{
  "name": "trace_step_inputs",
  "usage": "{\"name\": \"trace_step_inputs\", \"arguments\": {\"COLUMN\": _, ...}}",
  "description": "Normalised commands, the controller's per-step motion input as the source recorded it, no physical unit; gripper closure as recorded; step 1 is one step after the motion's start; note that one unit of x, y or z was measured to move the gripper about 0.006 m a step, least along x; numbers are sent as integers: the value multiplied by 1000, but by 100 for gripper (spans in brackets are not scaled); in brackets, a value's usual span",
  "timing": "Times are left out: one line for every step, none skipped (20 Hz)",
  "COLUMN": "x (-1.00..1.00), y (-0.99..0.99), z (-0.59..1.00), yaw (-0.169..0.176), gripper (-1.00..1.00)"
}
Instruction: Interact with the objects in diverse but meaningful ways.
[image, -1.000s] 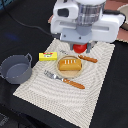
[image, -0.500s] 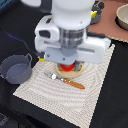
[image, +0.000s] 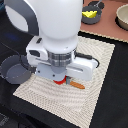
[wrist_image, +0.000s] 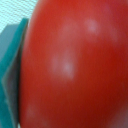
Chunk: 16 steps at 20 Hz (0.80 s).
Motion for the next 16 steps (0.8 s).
{"name": "trace_step_inputs", "arguments": {"x": 0, "y": -274, "z": -443, "yaw": 0, "gripper": 100}}
{"name": "trace_step_inputs", "arguments": {"x": 0, "y": -306, "z": -434, "yaw": 0, "gripper": 100}}
{"name": "trace_step_inputs", "arguments": {"x": 0, "y": -346, "z": -420, "yaw": 0, "gripper": 100}}
{"name": "trace_step_inputs", "arguments": {"x": 0, "y": -391, "z": -374, "yaw": 0, "gripper": 100}}
{"name": "trace_step_inputs", "arguments": {"x": 0, "y": -511, "z": -249, "yaw": 0, "gripper": 100}}
{"name": "trace_step_inputs", "arguments": {"x": 0, "y": -586, "z": -86, "yaw": 0, "gripper": 100}}
{"name": "trace_step_inputs", "arguments": {"x": 0, "y": -623, "z": -37, "yaw": 0, "gripper": 100}}
{"name": "trace_step_inputs", "arguments": {"x": 0, "y": -617, "z": -37, "yaw": 0, "gripper": 100}}
{"name": "trace_step_inputs", "arguments": {"x": 0, "y": -566, "z": -80, "yaw": 0, "gripper": 100}}
{"name": "trace_step_inputs", "arguments": {"x": 0, "y": -446, "z": -157, "yaw": 0, "gripper": 100}}
{"name": "trace_step_inputs", "arguments": {"x": 0, "y": -320, "z": -229, "yaw": 0, "gripper": 100}}
{"name": "trace_step_inputs", "arguments": {"x": 29, "y": -220, "z": -231, "yaw": 0, "gripper": -100}}
{"name": "trace_step_inputs", "arguments": {"x": 74, "y": -160, "z": -146, "yaw": 0, "gripper": -100}}
{"name": "trace_step_inputs", "arguments": {"x": 177, "y": -89, "z": 0, "yaw": 0, "gripper": -100}}
{"name": "trace_step_inputs", "arguments": {"x": 166, "y": -29, "z": 149, "yaw": 6, "gripper": -100}}
{"name": "trace_step_inputs", "arguments": {"x": 237, "y": 0, "z": 203, "yaw": 0, "gripper": -100}}
